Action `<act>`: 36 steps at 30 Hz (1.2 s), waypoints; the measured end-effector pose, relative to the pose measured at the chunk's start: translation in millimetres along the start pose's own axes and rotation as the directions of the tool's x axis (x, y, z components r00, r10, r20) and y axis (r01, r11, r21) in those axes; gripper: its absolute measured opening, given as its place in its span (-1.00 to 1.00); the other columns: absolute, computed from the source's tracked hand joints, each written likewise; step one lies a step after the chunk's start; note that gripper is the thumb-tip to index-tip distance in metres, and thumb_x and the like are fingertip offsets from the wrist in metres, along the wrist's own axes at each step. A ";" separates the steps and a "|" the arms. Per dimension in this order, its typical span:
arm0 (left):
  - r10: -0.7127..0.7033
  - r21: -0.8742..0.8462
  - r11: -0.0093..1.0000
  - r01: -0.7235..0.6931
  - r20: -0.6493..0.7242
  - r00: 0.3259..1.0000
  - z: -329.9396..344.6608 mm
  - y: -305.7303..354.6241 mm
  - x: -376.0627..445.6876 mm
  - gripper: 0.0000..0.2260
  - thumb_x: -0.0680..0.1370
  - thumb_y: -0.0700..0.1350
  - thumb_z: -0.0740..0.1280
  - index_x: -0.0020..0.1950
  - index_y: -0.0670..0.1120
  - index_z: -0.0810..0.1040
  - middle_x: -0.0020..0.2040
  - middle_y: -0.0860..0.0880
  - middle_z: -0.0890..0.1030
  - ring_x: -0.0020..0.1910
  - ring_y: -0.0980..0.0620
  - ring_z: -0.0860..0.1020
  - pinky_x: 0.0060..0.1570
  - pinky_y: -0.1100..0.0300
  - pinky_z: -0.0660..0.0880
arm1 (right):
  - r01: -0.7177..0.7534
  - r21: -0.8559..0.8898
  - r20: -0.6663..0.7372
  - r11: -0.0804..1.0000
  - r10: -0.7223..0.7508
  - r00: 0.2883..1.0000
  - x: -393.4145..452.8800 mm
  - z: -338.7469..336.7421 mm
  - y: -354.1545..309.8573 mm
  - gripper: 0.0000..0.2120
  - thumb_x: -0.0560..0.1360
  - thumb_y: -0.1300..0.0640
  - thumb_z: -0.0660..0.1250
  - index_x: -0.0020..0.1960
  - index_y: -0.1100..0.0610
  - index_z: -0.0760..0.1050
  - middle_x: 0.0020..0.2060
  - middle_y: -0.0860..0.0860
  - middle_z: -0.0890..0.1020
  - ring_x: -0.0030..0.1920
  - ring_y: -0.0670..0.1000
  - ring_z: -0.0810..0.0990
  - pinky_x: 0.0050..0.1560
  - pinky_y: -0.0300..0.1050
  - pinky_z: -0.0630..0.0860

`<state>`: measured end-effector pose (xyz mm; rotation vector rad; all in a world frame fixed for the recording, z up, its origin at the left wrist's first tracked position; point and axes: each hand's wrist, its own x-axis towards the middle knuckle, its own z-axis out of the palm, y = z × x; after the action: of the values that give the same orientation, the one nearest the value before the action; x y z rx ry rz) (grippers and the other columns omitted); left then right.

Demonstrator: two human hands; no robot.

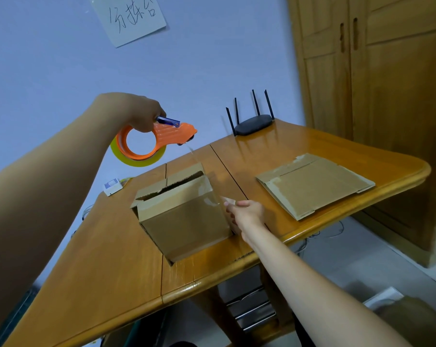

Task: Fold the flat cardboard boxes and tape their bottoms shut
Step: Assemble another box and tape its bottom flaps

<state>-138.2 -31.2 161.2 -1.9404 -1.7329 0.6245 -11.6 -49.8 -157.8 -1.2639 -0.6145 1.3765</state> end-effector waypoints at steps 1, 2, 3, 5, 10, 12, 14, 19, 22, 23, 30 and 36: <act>-0.004 0.019 1.000 0.004 0.002 1.000 0.7 -0.1 1.4 -0.74 0.54 -0.32 0.21 0.09 0.01 0.47 -0.15 -0.06 0.56 -0.09 -0.12 0.53 -0.15 0.08 0.44 | -0.001 -0.005 0.001 1.000 0.001 1.000 -0.1 0.5 -0.3 -0.59 0.37 0.10 0.60 0.14 0.14 0.55 0.05 0.14 0.67 0.12 0.17 0.62 0.18 0.16 0.58; -0.001 0.014 1.000 0.001 0.008 1.000 1.9 -0.4 1.5 -0.74 0.54 -0.32 0.21 0.09 0.01 0.47 -0.15 -0.05 0.56 -0.08 -0.13 0.53 -0.15 0.08 0.43 | 0.000 -0.010 0.001 1.000 0.000 1.000 -0.2 1.0 -0.5 -0.59 0.37 0.09 0.60 0.14 0.14 0.54 0.06 0.14 0.66 0.13 0.18 0.62 0.18 0.16 0.58; 0.008 0.012 1.000 -0.008 0.013 1.000 2.4 -1.9 1.7 -0.74 0.54 -0.32 0.21 0.09 0.02 0.46 -0.15 -0.04 0.55 -0.08 -0.13 0.53 -0.15 0.08 0.43 | 0.002 -0.014 0.003 1.000 -0.002 1.000 -0.8 1.1 -0.7 -0.59 0.38 0.10 0.59 0.15 0.13 0.54 0.07 0.14 0.66 0.13 0.18 0.61 0.19 0.16 0.58; 0.012 0.011 1.000 -0.012 0.018 1.000 2.8 -3.9 2.9 -0.74 0.55 -0.32 0.22 0.08 0.04 0.43 -0.17 -0.02 0.54 -0.07 -0.12 0.53 -0.13 0.07 0.43 | 0.009 -0.019 0.015 1.000 -0.009 1.000 -1.0 1.3 -0.1 -0.59 0.39 0.10 0.58 0.17 0.14 0.54 0.08 0.13 0.66 0.14 0.17 0.60 0.21 0.15 0.57; 0.025 -0.007 1.000 -0.025 0.009 1.000 5.5 -4.5 4.9 -0.73 0.56 -0.31 0.22 0.11 0.04 0.41 -0.12 -0.05 0.55 -0.06 -0.12 0.52 -0.12 0.07 0.42 | 0.019 -0.032 0.024 0.999 -0.018 1.000 -2.2 2.1 1.9 -0.58 0.39 0.08 0.58 0.18 0.13 0.54 0.04 0.10 0.66 0.10 0.14 0.61 0.18 0.12 0.58; 0.023 -0.019 1.000 -0.023 0.008 1.000 6.6 -5.5 5.8 -0.73 0.56 -0.31 0.22 0.12 0.03 0.42 -0.14 -0.03 0.54 -0.07 -0.11 0.52 -0.13 0.08 0.42 | 0.022 -0.040 0.019 0.999 -0.022 1.000 -3.4 3.2 2.3 -0.57 0.38 0.07 0.59 0.18 0.12 0.55 0.03 0.09 0.67 0.08 0.13 0.62 0.16 0.12 0.59; 0.021 -0.022 1.000 -0.021 0.004 1.000 8.2 -6.9 6.9 -0.73 0.56 -0.31 0.22 0.14 0.02 0.43 -0.16 -0.02 0.53 -0.09 -0.10 0.52 -0.14 0.08 0.42 | 0.024 -0.047 0.019 0.999 -0.023 1.000 -4.3 3.5 2.6 -0.56 0.37 0.06 0.59 0.18 0.11 0.56 0.01 0.08 0.67 0.06 0.13 0.64 0.14 0.12 0.61; 0.023 -0.034 0.999 -0.023 0.007 1.000 10.9 -8.1 7.2 -0.72 0.57 -0.31 0.23 0.20 -0.01 0.46 -0.17 -0.01 0.52 -0.09 -0.10 0.51 -0.12 0.08 0.42 | 0.048 -0.063 0.015 0.997 -0.047 0.999 -4.4 3.5 4.0 -0.57 0.37 0.02 0.60 0.16 0.11 0.56 -0.01 0.06 0.67 0.05 0.11 0.63 0.11 0.04 0.60; 0.023 -0.040 0.999 -0.023 0.004 1.000 12.6 -8.7 8.0 -0.70 0.56 -0.31 0.22 0.23 -0.02 0.47 -0.19 0.00 0.51 -0.10 -0.10 0.51 -0.12 0.08 0.42 | 0.068 -0.084 0.002 0.994 -0.068 0.998 -5.7 4.6 6.1 -0.62 0.37 0.01 0.60 0.09 0.05 0.55 0.02 0.06 0.67 0.08 0.11 0.63 0.14 0.08 0.60; 0.023 -0.042 0.999 -0.023 0.002 1.000 12.8 -9.0 8.4 -0.69 0.56 -0.32 0.22 0.24 -0.03 0.48 -0.19 0.00 0.51 -0.10 -0.10 0.51 -0.13 0.08 0.42 | 0.071 -0.086 -0.002 0.994 -0.072 0.997 -5.9 4.7 6.7 -0.62 0.37 0.01 0.60 0.09 0.05 0.54 0.02 0.07 0.67 0.09 0.11 0.63 0.14 0.08 0.61; 0.019 -0.047 0.999 -0.019 -0.004 1.000 12.8 -9.6 9.5 -0.68 0.56 -0.31 0.22 0.26 -0.04 0.48 -0.16 -0.02 0.52 -0.10 -0.10 0.51 -0.13 0.08 0.41 | 0.072 -0.125 -0.013 0.989 -0.075 0.997 -8.7 1.7 5.3 -0.50 0.40 0.07 0.58 0.26 0.14 0.49 0.14 0.09 0.61 0.17 0.13 0.57 0.07 -0.05 0.54; 0.017 -0.042 0.999 -0.017 -0.003 1.000 15.0 -12.7 11.5 -0.67 0.54 -0.33 0.22 0.22 -0.02 0.49 -0.16 -0.03 0.55 -0.14 -0.09 0.51 -0.15 0.07 0.44 | 0.271 -0.083 -0.037 0.959 -0.275 0.961 -26.6 -2.5 -9.2 -0.80 0.65 0.16 0.25 0.23 0.08 0.55 0.11 -0.03 0.61 0.05 -0.07 0.57 -0.15 -0.37 0.42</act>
<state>-156.2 -17.9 156.8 -1.9854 -1.7425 0.5960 -10.9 -72.7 -141.4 -1.2187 -0.7840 1.0991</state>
